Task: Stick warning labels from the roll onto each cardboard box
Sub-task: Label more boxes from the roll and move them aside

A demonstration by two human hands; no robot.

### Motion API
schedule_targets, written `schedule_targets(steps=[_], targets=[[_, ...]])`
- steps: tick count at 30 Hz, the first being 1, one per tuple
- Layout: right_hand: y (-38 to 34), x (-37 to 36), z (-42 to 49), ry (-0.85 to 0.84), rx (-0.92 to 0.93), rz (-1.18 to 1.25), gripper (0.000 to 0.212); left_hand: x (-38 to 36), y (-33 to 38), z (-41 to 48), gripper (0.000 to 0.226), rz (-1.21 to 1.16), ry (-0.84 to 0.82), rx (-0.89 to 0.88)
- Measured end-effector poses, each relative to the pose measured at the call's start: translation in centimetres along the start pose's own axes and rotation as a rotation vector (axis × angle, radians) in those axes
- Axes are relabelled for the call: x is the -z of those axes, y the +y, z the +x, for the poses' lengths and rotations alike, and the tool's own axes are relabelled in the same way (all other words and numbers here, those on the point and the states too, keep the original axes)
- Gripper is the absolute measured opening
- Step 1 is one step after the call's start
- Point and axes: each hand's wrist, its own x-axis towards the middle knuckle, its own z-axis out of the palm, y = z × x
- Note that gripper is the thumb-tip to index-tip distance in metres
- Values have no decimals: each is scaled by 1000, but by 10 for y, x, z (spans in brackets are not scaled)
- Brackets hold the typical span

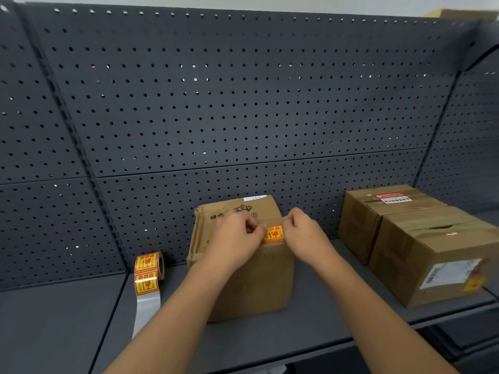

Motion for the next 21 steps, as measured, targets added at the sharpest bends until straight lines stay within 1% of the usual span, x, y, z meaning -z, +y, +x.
schedule_targets(steps=[1, 3, 4, 6, 8, 10, 13, 16, 18, 21], targets=[[-2, 1, 0, -1, -2, -6, 33, -1, 1, 4, 20, 26, 1, 31], [-3, 0, -1, -13, -9, -14, 45, -5, 3, 10, 30, 83, -6, 89], [-2, 0, 0, -20, -16, -14, 47, -7, 4, 10, 36, 115, -6, 105], [2, -2, 1, -25, -28, 10, 44, -13, 5, 11, 43, 154, -6, 124], [5, -3, 2, -32, -26, 52, 39, -15, 5, 13, 45, 148, -17, 139], [7, -4, 2, -53, -9, 72, 35, -15, 5, 17, 39, 107, -53, 158], [10, -6, 2, -67, 9, 72, 30, -13, 2, 22, 22, -5, -102, 184], [9, -7, 1, -63, 12, 82, 27, -13, 2, 21, 18, -19, -83, 163], [7, -6, 0, -59, 12, 80, 27, -12, 3, 17, 22, 30, -76, 148], [8, -2, -4, -93, 7, 158, 28, -6, 3, 13, 45, 50, -139, 142]])
